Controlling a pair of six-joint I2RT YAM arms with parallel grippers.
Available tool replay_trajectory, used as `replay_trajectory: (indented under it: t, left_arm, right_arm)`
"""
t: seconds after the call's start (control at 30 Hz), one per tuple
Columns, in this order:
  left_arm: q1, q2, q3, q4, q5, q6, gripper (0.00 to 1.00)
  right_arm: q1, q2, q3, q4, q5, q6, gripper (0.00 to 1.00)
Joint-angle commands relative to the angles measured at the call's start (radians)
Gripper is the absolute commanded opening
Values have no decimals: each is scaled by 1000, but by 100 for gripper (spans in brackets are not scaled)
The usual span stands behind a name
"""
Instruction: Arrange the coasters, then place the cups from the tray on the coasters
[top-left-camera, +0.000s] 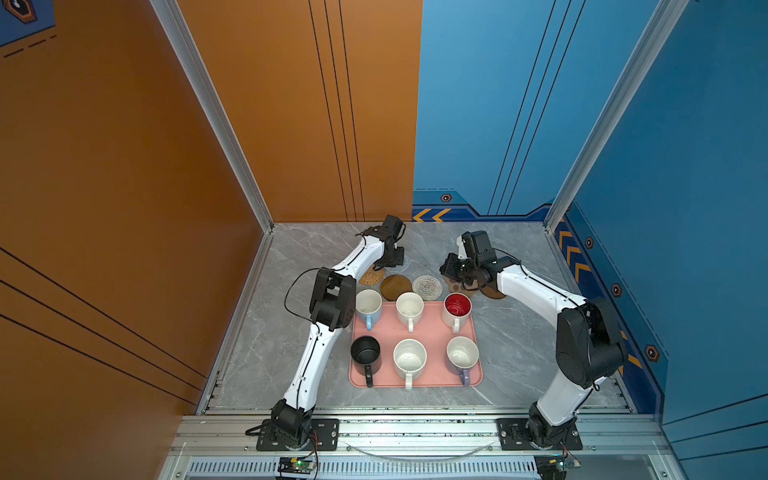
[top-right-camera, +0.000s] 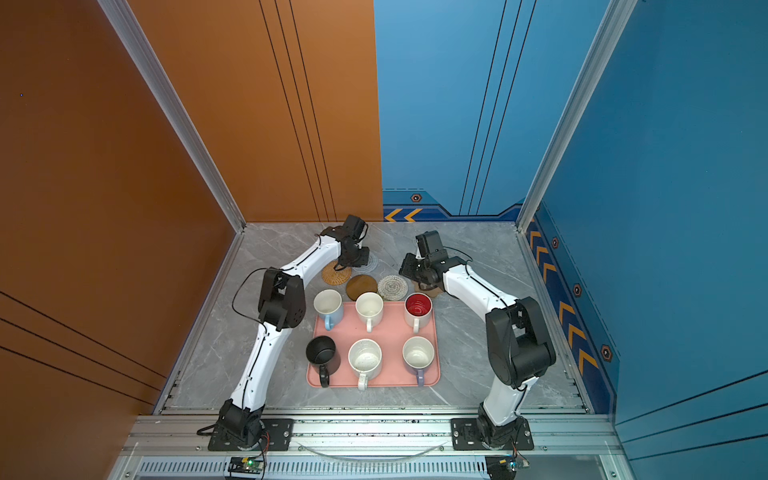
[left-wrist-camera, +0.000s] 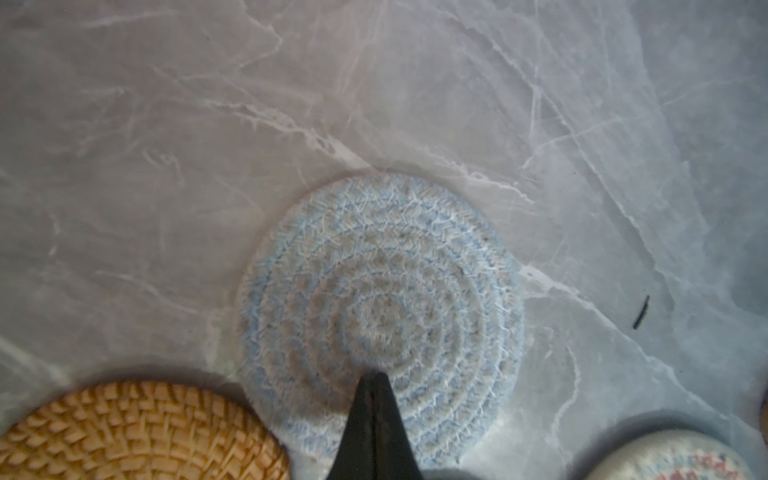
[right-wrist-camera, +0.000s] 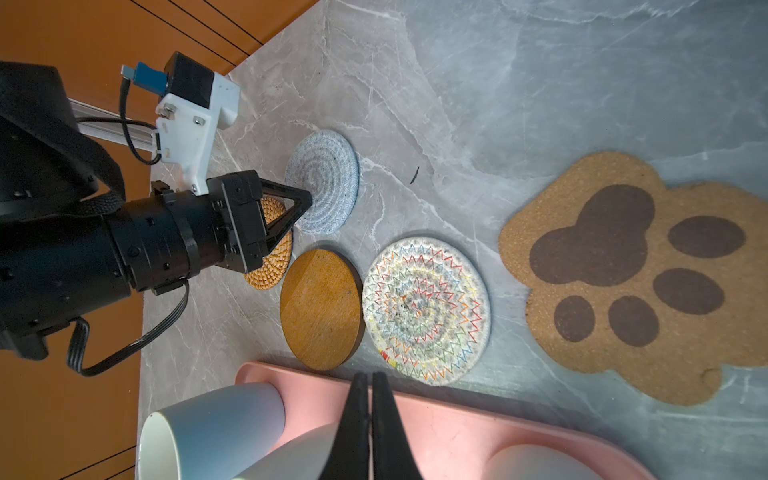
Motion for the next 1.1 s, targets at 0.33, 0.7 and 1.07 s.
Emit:
replay_trajectory:
  t: [0.33, 0.7, 1.07]
  left_arm:
    - [45, -42, -133, -21, -83, -5, 0]
    - [77, -111, -227, -21, -129, -23, 0]
    - [104, -189, -349, -17, -185, -10, 0]
  right_arm:
    - [9, -33, -13, 0, -1, 7, 0]
    - [14, -24, -4, 0, -2, 7, 0]
    - [20, -15, 0, -1, -7, 7, 0]
